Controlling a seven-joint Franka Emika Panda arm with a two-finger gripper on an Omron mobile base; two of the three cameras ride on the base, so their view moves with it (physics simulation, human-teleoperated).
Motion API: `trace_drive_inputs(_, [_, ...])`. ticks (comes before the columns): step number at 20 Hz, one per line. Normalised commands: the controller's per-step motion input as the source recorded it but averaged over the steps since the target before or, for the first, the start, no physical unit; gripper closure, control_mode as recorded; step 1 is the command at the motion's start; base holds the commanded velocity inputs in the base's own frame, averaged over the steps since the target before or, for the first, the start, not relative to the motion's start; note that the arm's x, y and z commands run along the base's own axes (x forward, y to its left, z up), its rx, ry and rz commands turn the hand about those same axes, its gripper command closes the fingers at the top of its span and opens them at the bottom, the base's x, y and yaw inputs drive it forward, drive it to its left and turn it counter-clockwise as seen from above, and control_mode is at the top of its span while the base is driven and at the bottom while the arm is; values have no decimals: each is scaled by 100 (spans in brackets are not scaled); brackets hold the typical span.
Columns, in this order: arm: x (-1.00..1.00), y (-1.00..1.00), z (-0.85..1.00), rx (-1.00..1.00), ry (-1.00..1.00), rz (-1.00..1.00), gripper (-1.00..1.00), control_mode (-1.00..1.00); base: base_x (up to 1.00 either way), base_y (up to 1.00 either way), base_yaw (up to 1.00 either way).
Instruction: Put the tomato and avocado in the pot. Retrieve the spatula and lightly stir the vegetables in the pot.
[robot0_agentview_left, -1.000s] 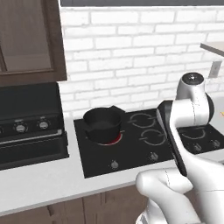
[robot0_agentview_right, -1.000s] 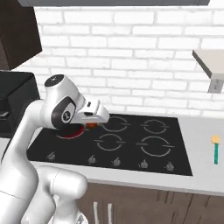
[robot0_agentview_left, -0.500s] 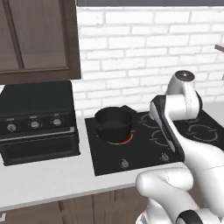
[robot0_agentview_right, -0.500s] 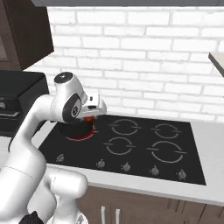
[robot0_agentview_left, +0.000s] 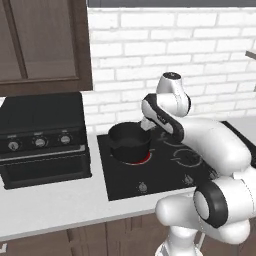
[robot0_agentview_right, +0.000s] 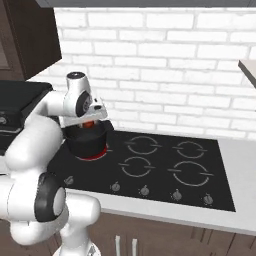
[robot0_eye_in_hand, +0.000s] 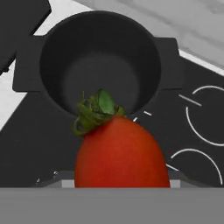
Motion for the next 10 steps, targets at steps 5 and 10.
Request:
trace_drive_inputs(5, [95,66,-76,0,29,14,100,-100,0,0,0])
trace_drive_inputs(10, [59,42,-75,-2,9,2,100,-100,0,0,0])
